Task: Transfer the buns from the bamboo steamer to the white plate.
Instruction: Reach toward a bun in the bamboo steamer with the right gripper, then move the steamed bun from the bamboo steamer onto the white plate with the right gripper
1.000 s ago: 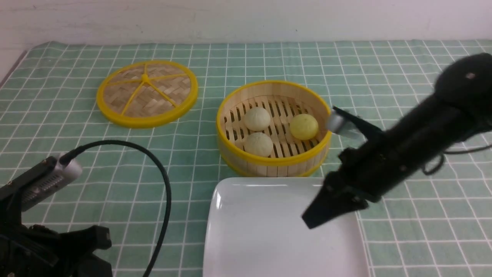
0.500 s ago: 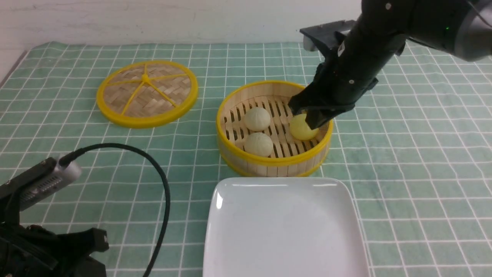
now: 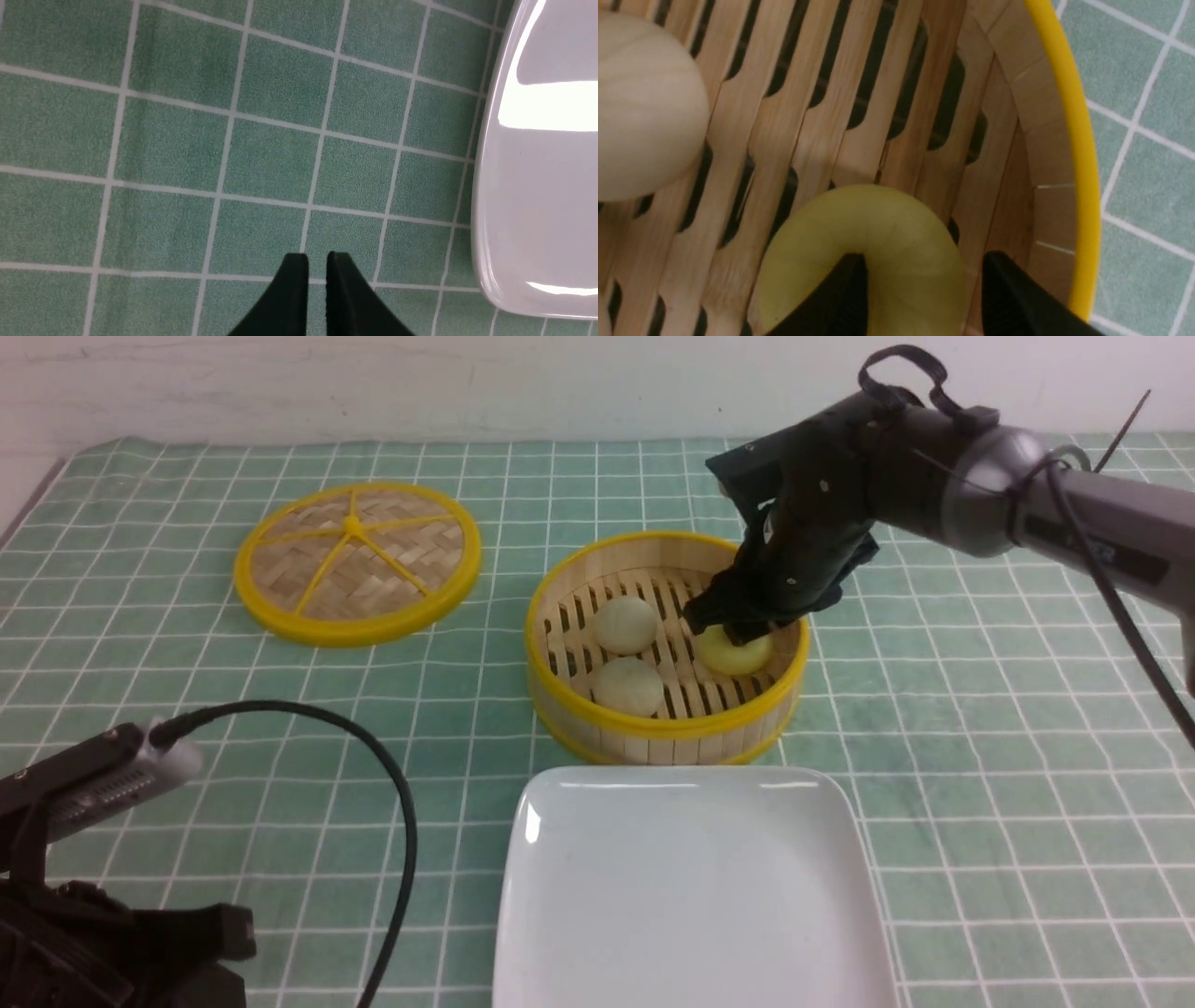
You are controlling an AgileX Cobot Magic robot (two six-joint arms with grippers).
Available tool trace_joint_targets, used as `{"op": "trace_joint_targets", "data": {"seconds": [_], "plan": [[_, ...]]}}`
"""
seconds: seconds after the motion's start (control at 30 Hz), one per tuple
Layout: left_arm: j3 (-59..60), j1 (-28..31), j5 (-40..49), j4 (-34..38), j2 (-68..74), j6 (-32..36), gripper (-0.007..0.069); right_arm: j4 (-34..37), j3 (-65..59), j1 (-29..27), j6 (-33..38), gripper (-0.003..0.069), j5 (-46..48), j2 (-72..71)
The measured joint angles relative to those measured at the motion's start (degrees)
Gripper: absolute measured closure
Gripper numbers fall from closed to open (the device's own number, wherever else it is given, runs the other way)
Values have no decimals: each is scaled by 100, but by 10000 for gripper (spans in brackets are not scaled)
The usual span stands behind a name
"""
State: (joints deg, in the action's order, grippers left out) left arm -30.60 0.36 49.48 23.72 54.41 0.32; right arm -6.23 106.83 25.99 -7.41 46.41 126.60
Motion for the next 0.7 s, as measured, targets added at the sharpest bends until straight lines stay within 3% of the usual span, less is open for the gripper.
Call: {"op": "trace_joint_targets", "data": {"seconds": [0.1, 0.17, 0.2, 0.23, 0.27, 0.4, 0.7], "plan": [[0, 0, -66, 0, 0, 5, 515, 158, 1, 0, -11, 392, -77, 87], [0, 0, -90, 0, 0, 5, 510, 332, 15, 0, -11, 524, -106, 113], [0, 0, -91, 0, 0, 5, 510, 351, 20, 0, -11, 537, -113, 113], [0, 0, -102, 0, 0, 5, 506, 505, 37, 0, -11, 620, -95, 107], [0, 0, -102, 0, 0, 5, 505, 623, 45, 0, 11, 643, -58, 83], [0, 0, -102, 0, 0, 5, 498, 785, 39, 0, 250, 650, 338, -166], [0, 0, -102, 0, 0, 5, 481, 1349, -174, 5, 1086, 650, 2336, -1845]]}}
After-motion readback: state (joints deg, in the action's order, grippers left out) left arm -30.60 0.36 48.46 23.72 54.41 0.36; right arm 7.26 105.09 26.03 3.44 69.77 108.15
